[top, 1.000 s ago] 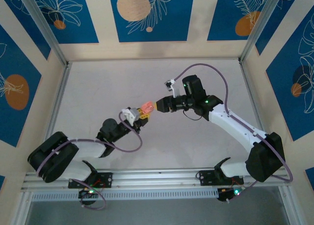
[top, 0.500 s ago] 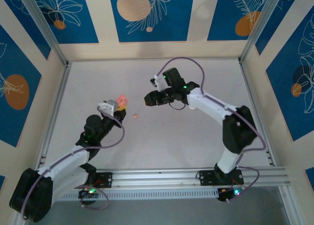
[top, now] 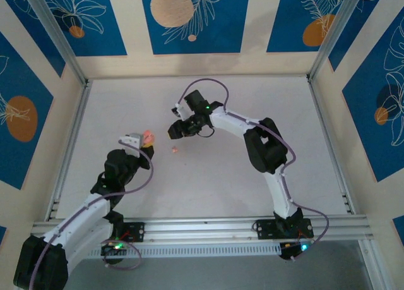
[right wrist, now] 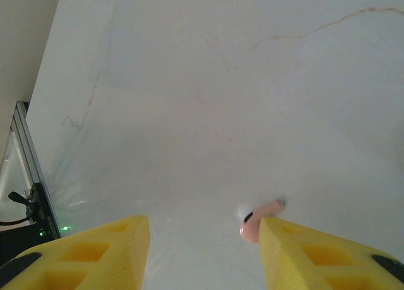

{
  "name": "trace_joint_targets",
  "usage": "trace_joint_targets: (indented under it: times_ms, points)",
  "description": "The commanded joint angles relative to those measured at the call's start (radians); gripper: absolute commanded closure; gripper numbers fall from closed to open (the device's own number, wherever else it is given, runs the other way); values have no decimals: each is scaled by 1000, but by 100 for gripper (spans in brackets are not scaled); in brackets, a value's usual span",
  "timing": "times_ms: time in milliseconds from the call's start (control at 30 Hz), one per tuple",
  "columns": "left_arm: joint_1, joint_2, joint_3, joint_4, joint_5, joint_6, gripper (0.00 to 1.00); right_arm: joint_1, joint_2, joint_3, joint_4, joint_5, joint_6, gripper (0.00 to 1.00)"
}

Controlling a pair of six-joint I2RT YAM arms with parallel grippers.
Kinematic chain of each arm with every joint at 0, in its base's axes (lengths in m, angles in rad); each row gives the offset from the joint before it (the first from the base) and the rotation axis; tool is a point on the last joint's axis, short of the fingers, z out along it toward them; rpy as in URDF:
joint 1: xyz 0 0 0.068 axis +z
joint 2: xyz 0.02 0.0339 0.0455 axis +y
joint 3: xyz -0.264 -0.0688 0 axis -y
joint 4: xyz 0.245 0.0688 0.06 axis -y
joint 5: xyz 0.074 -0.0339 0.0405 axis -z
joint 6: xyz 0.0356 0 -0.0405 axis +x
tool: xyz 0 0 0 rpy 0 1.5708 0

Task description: Insert the wireless bluetooth earbuds into the charging case

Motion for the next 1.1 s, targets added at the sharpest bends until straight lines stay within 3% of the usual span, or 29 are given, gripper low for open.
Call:
trace_joint_targets:
  times_ms: [0, 600, 1067]
  points:
    - [17, -27, 10, -44, -11, 7, 80, 17, 58, 66, -49, -66, -28, 50]
    - [23, -67, 11, -54, -5, 17, 79, 54, 217, 223, -127, -109, -97, 50]
    - [22, -66, 10, -41, 2, 24, 79, 65, 224, 269, -342, 125, -202, 51]
